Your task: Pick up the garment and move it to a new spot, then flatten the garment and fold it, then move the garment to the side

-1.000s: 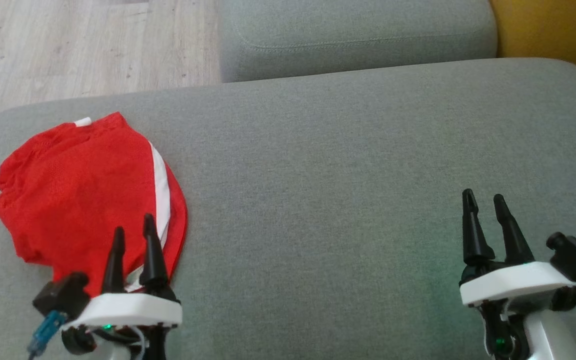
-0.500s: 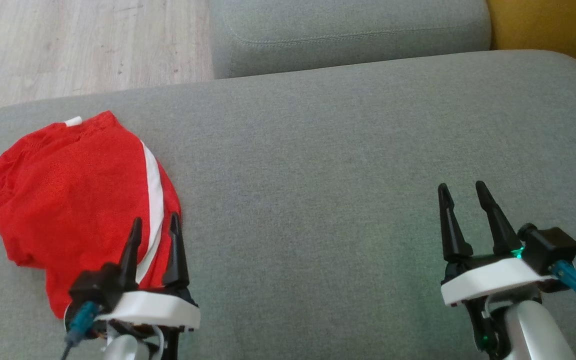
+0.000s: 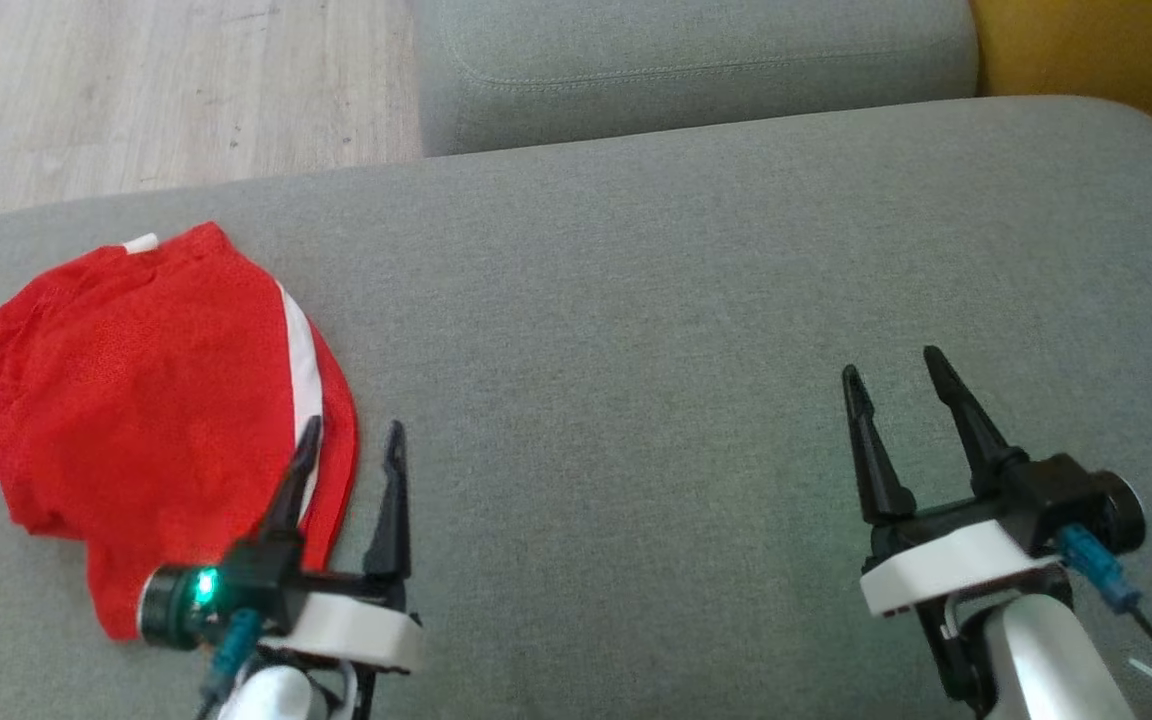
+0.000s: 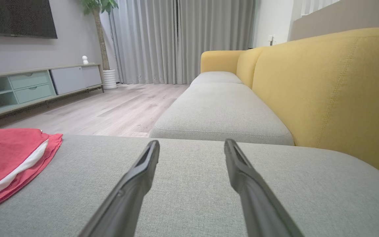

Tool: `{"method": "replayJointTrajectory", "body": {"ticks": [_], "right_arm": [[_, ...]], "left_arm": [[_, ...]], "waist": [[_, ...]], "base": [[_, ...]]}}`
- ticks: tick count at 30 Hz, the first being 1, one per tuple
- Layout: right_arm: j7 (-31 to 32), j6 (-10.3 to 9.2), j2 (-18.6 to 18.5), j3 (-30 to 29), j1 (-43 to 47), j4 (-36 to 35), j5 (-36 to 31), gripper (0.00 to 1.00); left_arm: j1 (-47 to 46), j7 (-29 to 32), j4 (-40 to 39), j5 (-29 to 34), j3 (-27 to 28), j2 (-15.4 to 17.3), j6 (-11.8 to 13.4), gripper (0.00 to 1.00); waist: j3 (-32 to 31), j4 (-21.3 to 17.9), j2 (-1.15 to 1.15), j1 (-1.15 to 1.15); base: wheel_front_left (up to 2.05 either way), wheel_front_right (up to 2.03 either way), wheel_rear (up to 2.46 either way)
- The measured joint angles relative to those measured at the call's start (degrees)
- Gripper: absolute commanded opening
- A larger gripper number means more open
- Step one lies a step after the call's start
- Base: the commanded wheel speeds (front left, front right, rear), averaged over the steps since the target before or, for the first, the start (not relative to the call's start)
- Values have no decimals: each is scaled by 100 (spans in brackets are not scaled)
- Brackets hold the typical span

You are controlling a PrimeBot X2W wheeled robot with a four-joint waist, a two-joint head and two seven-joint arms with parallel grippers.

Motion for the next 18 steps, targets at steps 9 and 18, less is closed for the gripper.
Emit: {"method": "replayJointTrajectory", "body": {"ticks": [9,18], "right_arm": [[-163,0,-3,91,-40,-122,-408,100],[-315,0,-7,59,-106,-75,261,100]], "left_arm": [[-74,-182,-30,622,-397,138,255,100],[-74,-327,-335,452,125,-107,278,100]], "waist": [[36,-6,0,0],[31,-26,0,0]], "base": [[0,0,0],[0,0,0]]}}
